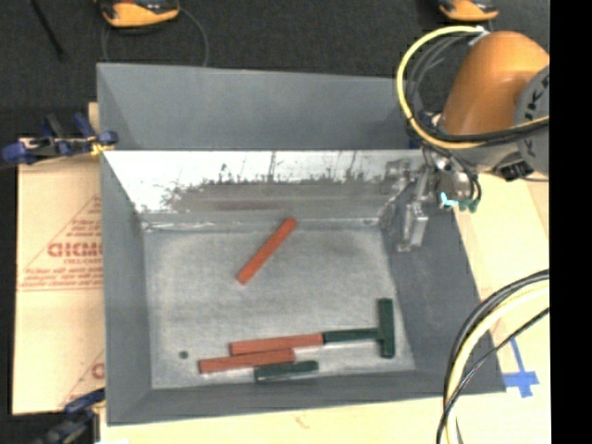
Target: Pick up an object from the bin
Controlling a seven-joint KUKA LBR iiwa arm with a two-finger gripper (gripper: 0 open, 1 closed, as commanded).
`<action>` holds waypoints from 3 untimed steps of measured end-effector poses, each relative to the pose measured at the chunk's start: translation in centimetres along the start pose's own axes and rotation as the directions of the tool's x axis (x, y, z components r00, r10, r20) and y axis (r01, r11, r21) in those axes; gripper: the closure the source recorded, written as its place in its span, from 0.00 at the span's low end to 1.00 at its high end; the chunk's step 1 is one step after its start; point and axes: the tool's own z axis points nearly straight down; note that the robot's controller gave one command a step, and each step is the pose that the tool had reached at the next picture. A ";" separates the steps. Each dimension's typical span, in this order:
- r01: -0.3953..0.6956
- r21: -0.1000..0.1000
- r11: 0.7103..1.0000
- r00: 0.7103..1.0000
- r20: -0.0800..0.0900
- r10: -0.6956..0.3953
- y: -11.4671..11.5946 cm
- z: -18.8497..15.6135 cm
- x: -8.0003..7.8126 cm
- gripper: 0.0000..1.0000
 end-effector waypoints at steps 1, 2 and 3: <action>0.168 -0.002 0.986 0.986 0.002 -0.168 9.2 10.9 5.4 0.00; 0.374 0.000 0.927 0.927 0.013 -0.374 21.0 7.4 1.1 0.00; 0.543 0.003 0.840 0.840 0.010 -0.543 22.8 7.5 0.0 0.00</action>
Offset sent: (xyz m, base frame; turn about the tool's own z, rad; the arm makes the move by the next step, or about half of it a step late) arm -0.0534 0.0908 -0.1072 -0.1692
